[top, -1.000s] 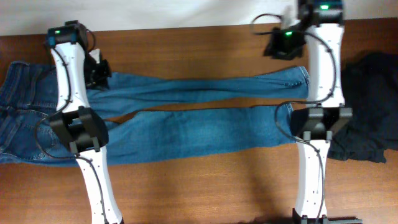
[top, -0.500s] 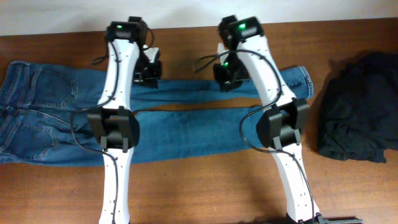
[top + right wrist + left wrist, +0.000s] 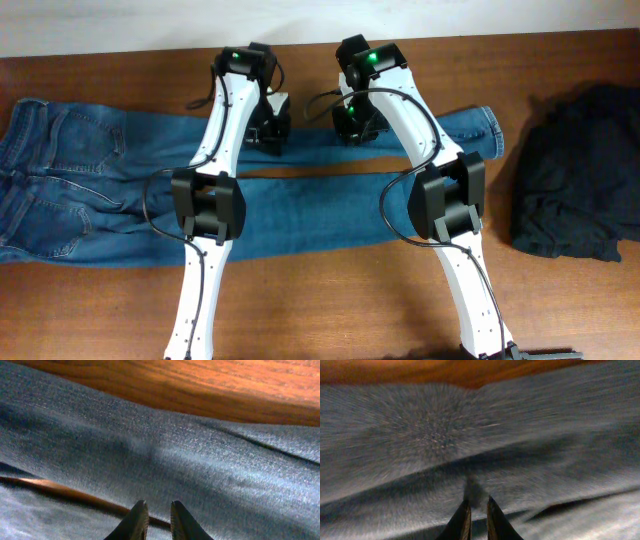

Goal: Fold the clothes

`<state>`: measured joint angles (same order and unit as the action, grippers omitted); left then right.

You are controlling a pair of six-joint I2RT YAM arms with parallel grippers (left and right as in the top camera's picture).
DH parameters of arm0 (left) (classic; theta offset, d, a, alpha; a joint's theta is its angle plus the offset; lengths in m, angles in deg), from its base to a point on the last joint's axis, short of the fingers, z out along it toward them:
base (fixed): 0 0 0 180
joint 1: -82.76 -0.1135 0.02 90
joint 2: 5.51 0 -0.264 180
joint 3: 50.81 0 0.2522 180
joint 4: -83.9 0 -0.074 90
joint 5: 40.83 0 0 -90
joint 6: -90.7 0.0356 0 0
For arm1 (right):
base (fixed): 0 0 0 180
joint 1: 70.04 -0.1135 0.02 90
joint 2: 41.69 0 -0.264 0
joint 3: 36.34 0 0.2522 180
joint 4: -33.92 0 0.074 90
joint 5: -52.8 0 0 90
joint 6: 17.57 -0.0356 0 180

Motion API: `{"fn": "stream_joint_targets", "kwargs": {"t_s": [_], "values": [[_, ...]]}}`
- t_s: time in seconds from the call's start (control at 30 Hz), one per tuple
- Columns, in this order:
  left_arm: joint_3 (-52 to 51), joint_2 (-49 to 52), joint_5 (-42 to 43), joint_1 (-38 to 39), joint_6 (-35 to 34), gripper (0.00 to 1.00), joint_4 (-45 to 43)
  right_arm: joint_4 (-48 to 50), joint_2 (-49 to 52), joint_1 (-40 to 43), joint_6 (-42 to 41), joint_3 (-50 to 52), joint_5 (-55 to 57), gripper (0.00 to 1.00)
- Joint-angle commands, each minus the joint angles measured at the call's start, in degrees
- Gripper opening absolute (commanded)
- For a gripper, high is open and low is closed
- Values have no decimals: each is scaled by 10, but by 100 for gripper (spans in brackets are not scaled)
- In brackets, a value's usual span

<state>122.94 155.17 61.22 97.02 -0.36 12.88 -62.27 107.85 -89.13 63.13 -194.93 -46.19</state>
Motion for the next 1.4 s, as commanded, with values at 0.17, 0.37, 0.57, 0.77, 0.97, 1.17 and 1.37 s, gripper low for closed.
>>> {"fn": "stream_joint_targets", "kwargs": {"t_s": [0.17,0.37,0.57,0.77,0.97,1.17,1.37], "values": [[3,48,9,0,9,12,15,8,-8,22,-6,9,13,22],[3,52,0,-2,9,13,15,7,-8,41,-6,90,40,22],[3,52,-31,-10,9,13,15,8,-8,81,-6,138,54,22],[3,52,-85,-30,9,18,15,4,-8,137,-6,138,54,22],[3,52,-121,-62,9,25,15,4,-8,177,-6,138,86,22],[3,52,-123,-110,9,26,15,17,-8,217,-6,138,115,26],[3,52,-123,-163,9,31,15,25,-8,273,-6,138,114,28]]}}
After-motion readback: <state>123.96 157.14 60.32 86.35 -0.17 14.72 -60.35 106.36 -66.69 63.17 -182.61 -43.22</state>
